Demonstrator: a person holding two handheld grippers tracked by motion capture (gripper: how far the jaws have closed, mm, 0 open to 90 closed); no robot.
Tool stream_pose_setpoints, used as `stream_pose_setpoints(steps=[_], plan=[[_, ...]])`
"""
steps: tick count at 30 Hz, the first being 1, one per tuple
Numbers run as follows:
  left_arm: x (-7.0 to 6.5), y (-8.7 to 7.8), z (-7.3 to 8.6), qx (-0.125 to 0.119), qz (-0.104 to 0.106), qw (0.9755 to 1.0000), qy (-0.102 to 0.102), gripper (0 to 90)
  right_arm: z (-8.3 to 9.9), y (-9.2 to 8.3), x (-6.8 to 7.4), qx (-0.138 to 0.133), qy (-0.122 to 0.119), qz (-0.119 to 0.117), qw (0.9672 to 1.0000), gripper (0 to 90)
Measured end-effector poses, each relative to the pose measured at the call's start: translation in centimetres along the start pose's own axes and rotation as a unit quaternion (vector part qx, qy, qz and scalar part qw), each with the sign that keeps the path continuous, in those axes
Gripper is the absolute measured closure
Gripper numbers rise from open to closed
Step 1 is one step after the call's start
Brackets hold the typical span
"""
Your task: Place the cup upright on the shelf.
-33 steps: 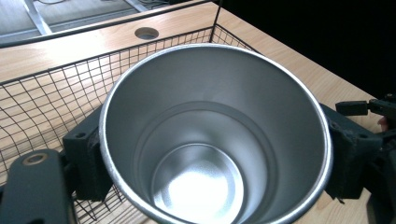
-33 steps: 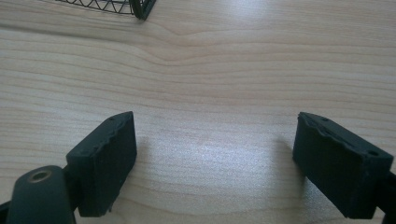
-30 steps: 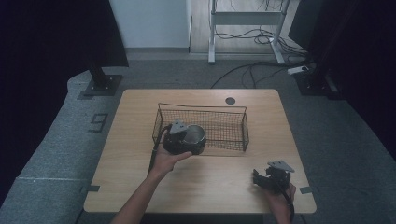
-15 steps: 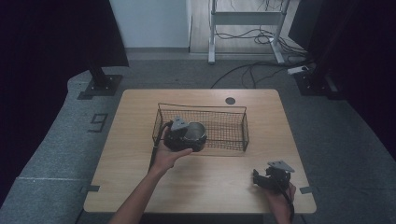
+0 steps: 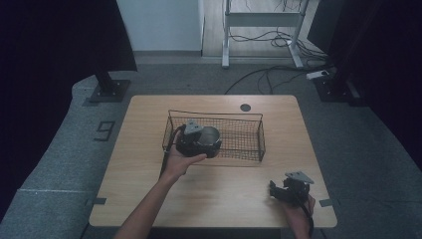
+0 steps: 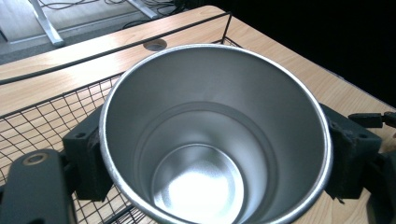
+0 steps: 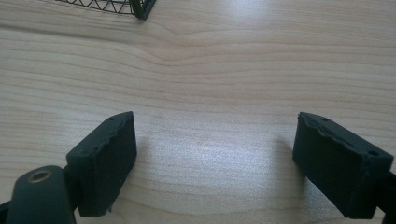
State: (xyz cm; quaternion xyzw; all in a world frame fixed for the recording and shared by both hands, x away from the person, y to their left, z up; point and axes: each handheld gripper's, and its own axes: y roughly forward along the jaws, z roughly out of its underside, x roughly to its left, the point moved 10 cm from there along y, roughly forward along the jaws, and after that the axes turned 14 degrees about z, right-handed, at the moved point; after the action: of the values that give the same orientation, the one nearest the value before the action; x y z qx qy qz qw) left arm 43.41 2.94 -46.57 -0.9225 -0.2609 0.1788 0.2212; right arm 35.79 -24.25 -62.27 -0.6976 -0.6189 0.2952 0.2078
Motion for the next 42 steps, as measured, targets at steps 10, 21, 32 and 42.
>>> stream_pose_setpoints(steps=[10, 21, 32, 42], plan=[[0.8, 0.1, -0.6, -0.001, 0.000, 1.0000, -0.008, 15.3, 0.0, 0.0, 0.0, 0.000, -0.001, 0.000, 1.0000, 13.4], [1.6, 0.3, -0.6, -0.001, -0.002, 0.9998, -0.019, 15.3, 0.0, 0.0, 0.0, -0.001, 0.000, 0.000, 1.0000, 13.4], [3.0, 0.5, -0.6, 0.004, -0.011, 0.9995, -0.028, 15.3, 0.0, 0.0, 0.0, 0.000, 0.000, 0.000, 1.0000, 13.4], [2.8, 0.9, -1.4, 0.005, -0.011, 0.9997, -0.021, 15.4, 0.0, 0.0, 0.0, 0.000, 0.000, -0.001, 1.0000, 13.4]])
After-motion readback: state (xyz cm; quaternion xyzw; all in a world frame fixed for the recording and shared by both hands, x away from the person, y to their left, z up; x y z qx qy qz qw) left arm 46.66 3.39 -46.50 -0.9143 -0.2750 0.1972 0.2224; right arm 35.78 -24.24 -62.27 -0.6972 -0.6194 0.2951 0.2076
